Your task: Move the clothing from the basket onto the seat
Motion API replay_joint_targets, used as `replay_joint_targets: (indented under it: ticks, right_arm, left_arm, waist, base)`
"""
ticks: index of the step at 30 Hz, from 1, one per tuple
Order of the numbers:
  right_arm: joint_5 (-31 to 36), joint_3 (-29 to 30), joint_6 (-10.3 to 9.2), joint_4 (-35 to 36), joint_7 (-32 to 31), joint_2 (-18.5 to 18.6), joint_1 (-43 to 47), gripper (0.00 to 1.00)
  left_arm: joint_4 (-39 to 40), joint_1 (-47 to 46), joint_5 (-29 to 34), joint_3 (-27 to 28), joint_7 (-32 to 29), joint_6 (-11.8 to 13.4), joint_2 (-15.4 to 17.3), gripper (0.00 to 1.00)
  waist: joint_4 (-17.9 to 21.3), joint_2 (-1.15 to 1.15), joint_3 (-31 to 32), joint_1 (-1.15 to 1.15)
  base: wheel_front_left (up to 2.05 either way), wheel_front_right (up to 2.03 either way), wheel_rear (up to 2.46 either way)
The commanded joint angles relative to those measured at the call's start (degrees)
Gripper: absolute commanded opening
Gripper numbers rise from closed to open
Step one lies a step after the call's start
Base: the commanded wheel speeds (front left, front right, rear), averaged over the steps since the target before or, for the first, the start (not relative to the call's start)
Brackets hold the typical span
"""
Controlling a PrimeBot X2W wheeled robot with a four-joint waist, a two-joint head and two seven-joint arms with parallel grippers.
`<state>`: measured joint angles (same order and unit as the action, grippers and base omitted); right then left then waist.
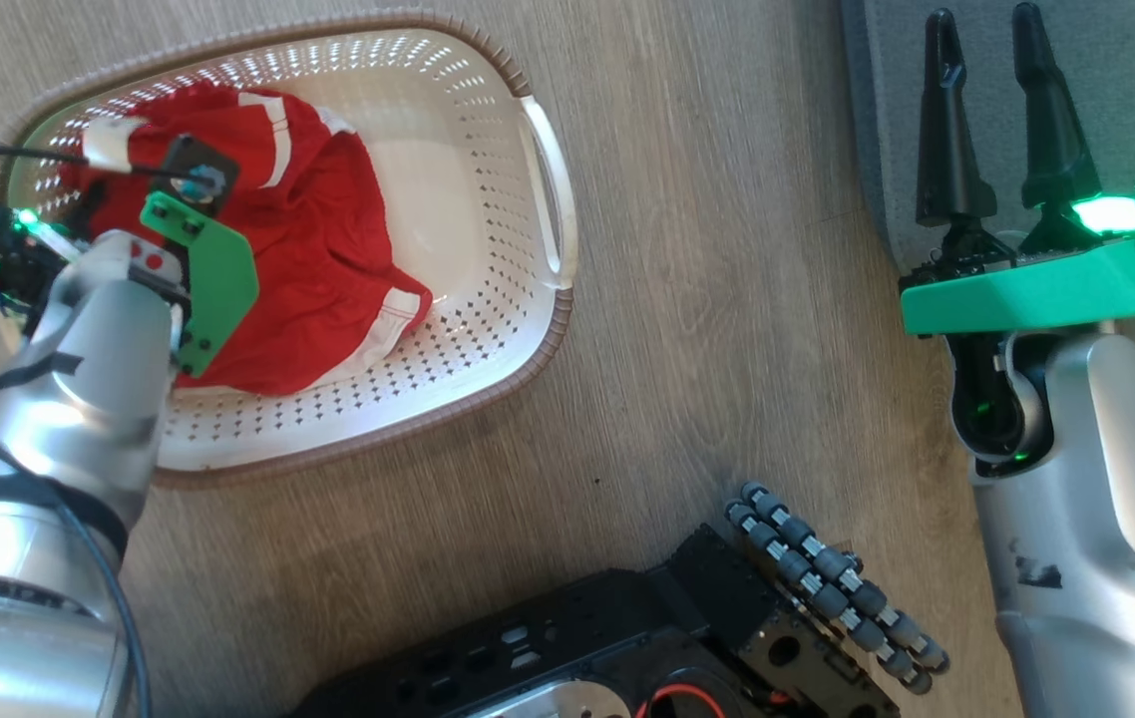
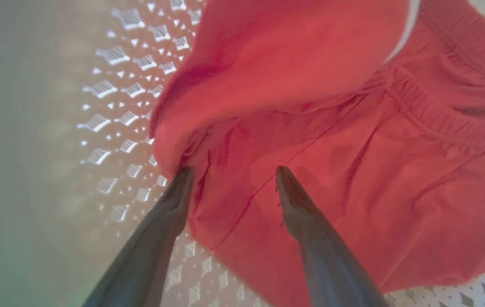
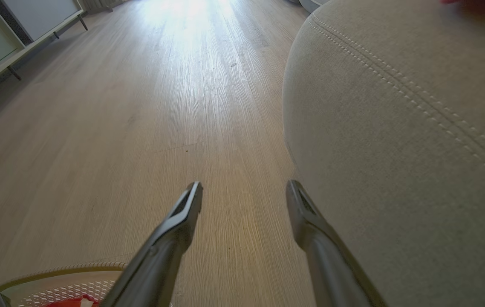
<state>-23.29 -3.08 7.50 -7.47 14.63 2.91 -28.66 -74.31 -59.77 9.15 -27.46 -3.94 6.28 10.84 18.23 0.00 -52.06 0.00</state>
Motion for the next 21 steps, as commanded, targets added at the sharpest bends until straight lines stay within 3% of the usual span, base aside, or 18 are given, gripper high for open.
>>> replay_joint_targets:
  ticks: [1,15,17,20,21]
  right_arm:
    - [-0.71,-0.95,-0.01,1.65,0.37,-0.03,1.61,1.00]
    - [-2.26,-1.76,-0.01,1.96,0.37,-0.03,1.21,1.00]
    - [-2.67,-1.91,-0.01,1.87,0.37,-0.03,1.20,1.00]
    - [-3.53,-2.05,-0.01,1.74,0.37,-0.03,1.20,1.00]
    - [-3.74,-2.10,-0.01,1.70,0.37,-0.03,1.18,1.00]
  left_arm:
    - [0.43,-0.03,-0.07,0.64,-0.21,0.55,1.92,1.00]
    - [0.37,-1.40,-0.42,-0.95,-4.33,2.15,2.89,1.00]
    - [0.37,-1.50,-0.55,-1.15,-4.73,2.08,3.05,0.89]
    - [0.36,-1.38,-0.75,-1.46,-5.52,1.92,3.27,0.47]
    - [0.36,-1.32,-0.86,-1.55,-5.60,1.77,3.30,0.41]
  waist:
    - [0.10,0.00,-0.05,0.00]
    - [0.90,0.00,-1.65,0.00]
    - [1.12,0.00,-1.94,0.00]
    - [1.47,0.00,-2.26,0.00]
    - [1.57,0.00,-2.32,0.00]
  base:
    - [0.00,0.00,0.00]
    - [0.00,0.00,0.00]
    - [0.00,0.00,0.00]
    - [0.00,0.00,0.00]
    - [0.00,0.00,0.00]
